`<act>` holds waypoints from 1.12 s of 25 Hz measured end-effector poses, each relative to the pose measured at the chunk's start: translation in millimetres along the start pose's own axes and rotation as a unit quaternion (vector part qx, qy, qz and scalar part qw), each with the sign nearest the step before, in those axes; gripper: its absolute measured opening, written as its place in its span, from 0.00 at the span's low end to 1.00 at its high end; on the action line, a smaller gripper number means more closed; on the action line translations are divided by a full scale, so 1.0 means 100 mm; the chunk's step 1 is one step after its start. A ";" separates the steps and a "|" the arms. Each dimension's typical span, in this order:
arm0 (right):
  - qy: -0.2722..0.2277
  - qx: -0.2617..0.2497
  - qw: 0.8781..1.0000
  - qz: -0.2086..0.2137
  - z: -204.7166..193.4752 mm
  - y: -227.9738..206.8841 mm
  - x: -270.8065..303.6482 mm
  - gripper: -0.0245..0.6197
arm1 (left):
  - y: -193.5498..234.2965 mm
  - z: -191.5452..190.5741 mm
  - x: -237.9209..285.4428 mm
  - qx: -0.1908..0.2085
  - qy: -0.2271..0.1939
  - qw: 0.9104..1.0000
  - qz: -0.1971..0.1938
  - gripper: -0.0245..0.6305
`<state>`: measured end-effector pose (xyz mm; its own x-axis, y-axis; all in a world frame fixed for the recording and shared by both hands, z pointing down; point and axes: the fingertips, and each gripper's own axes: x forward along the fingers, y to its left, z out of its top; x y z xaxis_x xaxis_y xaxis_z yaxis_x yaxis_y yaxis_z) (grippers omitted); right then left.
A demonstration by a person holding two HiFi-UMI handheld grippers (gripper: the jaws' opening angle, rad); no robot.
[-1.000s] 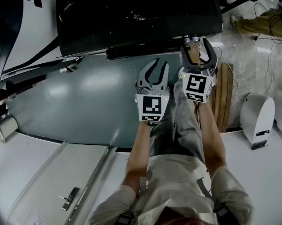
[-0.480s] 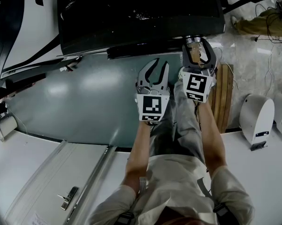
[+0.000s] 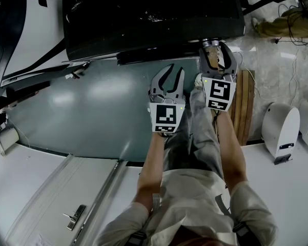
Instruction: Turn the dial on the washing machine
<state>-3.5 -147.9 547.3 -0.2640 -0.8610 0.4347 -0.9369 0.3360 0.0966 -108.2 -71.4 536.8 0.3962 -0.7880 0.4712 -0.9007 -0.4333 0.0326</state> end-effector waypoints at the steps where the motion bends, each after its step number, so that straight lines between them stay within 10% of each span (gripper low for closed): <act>1: 0.000 0.006 1.000 0.001 0.00 0.00 0.00 0.45 | 0.00 0.00 0.00 0.000 0.000 1.000 0.000 0.19; 28: -0.011 0.141 0.989 0.035 -0.03 -0.07 0.01 0.45 | 0.01 0.04 0.00 -0.002 -0.004 1.000 0.008 0.19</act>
<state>3.6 -149.8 550.0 -0.3326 -0.8485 0.4116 -0.9420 0.2777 -0.1887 -108.8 -73.6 533.2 0.3830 -0.7987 0.4642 -0.9076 -0.4190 0.0280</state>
